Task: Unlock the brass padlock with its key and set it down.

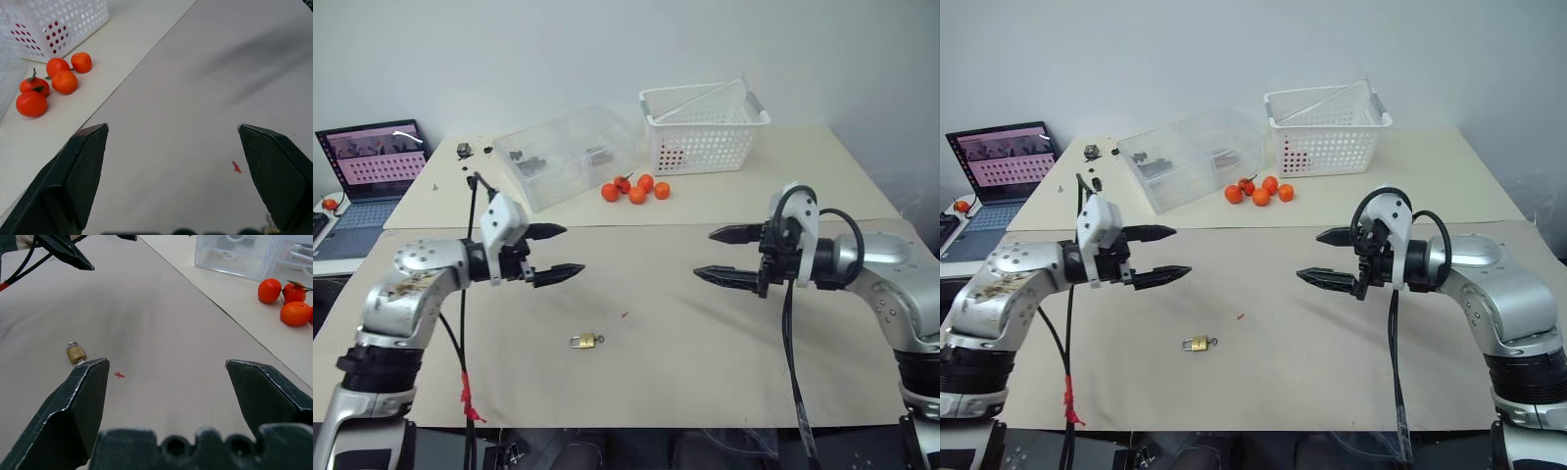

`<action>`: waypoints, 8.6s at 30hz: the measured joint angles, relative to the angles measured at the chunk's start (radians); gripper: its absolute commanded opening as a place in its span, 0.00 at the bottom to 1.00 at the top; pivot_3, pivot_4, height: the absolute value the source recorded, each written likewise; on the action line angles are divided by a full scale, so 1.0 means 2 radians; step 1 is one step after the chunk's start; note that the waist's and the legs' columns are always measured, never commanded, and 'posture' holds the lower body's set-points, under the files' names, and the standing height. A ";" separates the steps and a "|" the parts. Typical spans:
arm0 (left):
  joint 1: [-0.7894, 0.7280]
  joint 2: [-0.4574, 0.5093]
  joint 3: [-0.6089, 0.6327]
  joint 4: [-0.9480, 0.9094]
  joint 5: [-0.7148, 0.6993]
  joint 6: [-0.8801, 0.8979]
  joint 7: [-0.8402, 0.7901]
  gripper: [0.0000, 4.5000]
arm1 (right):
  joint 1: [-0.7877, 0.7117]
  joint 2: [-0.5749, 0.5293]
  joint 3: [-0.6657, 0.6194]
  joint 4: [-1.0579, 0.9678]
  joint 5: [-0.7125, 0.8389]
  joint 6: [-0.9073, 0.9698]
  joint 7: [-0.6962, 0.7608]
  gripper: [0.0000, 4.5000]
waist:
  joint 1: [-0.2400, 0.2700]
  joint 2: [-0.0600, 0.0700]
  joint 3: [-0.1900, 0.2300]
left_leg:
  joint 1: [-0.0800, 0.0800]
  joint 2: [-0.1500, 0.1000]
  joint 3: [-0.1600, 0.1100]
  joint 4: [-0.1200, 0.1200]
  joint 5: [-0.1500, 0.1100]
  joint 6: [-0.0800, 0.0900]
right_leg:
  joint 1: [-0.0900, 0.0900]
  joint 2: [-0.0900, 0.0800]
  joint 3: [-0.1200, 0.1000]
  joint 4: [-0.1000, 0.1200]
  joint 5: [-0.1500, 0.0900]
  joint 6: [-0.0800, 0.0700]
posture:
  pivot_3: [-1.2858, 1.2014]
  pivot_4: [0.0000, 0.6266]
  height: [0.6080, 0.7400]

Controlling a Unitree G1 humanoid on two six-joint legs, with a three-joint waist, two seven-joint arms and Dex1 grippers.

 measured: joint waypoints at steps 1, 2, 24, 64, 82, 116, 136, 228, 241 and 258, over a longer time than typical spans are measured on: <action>0.004 0.005 0.009 -0.002 -0.007 0.004 -0.004 1.00 | -0.002 0.002 0.003 0.003 0.000 0.000 0.000 1.00 | 0.001 0.000 0.000 | 0.000 0.000 0.000 0.000 0.000 0.000 | 0.000 0.000 0.000 0.000 0.000 0.000 | 0.52 0.24 1.00; 0.008 0.008 0.016 -0.005 -0.011 0.008 -0.006 1.00 | -0.004 0.005 0.005 0.006 -0.001 0.000 0.000 1.00 | 0.001 0.000 0.000 | 0.000 0.000 0.000 0.000 0.000 0.000 | 0.000 0.000 0.000 0.000 0.000 0.000 | 0.52 0.24 1.00; 0.168 0.028 -0.075 -0.050 0.113 -0.133 -0.041 1.00 | 0.017 0.022 0.021 0.009 -0.018 -0.013 -0.006 1.00 | 0.008 0.000 0.000 | 0.000 0.001 0.005 -0.004 0.000 -0.001 | -0.002 0.000 0.006 -0.001 0.002 -0.003 | 0.52 0.24 1.00; 0.134 -0.097 -0.133 0.060 0.167 -0.205 -0.020 0.18 | 0.054 -0.004 -0.034 -0.050 0.002 0.018 -0.060 1.00 | 0.012 -0.001 -0.003 | 0.001 0.001 0.006 -0.001 -0.001 0.000 | -0.001 0.001 0.007 -0.001 0.002 -0.003 | 0.52 0.24 1.00; -0.052 -0.114 -0.123 0.065 0.069 -0.043 -0.073 0.18 | 0.073 -0.017 -0.006 -0.067 -0.021 0.003 -0.054 1.00 | 0.010 -0.001 -0.003 | 0.000 0.001 0.006 0.001 -0.001 0.001 | -0.001 0.002 0.005 0.000 0.002 -0.002 | 0.52 0.24 1.00; -0.304 -0.222 -0.268 0.420 0.021 -0.062 -0.268 0.18 | 0.183 0.013 0.075 -0.046 -0.467 -0.575 -0.191 1.00 | 0.000 -0.004 -0.001 | 0.001 0.001 0.008 0.002 -0.001 0.001 | -0.001 0.007 0.007 0.001 0.002 -0.002 | 0.52 0.24 1.00; -0.304 -0.224 -0.290 0.411 -0.006 -0.063 -0.268 0.18 | 0.193 0.026 0.067 -0.046 -0.481 -0.575 -0.193 0.29 | -0.001 -0.003 -0.002 | 0.001 0.001 0.008 0.003 -0.002 0.001 | -0.001 0.007 0.007 0.001 0.002 -0.002 | 0.52 0.24 1.00; -0.282 -0.250 -0.250 0.383 0.016 0.017 -0.268 0.18 | 0.212 0.009 0.060 -0.122 -0.398 -0.485 -0.099 0.64 | 0.001 -0.002 -0.003 | 0.001 0.009 0.014 0.009 -0.007 0.011 | -0.001 0.015 0.009 0.002 0.003 -0.003 | 0.52 0.24 1.00; -0.282 -0.262 -0.265 0.388 0.012 0.028 -0.268 0.18 | 0.206 0.012 0.056 -0.123 -0.401 -0.487 -0.100 0.64 | 0.001 -0.002 -0.003 | 0.001 0.009 0.014 0.010 -0.007 0.011 | -0.001 0.015 0.010 0.002 0.003 -0.004 | 0.52 0.24 1.00; -0.298 -0.265 -0.270 0.404 0.005 0.016 -0.269 0.18 | 0.214 0.016 0.052 -0.125 -0.402 -0.477 -0.093 0.02 | 0.002 -0.005 -0.001 | 0.000 0.009 0.015 0.012 -0.008 0.011 | -0.002 0.015 0.011 0.003 0.004 -0.005 | 0.52 0.24 1.00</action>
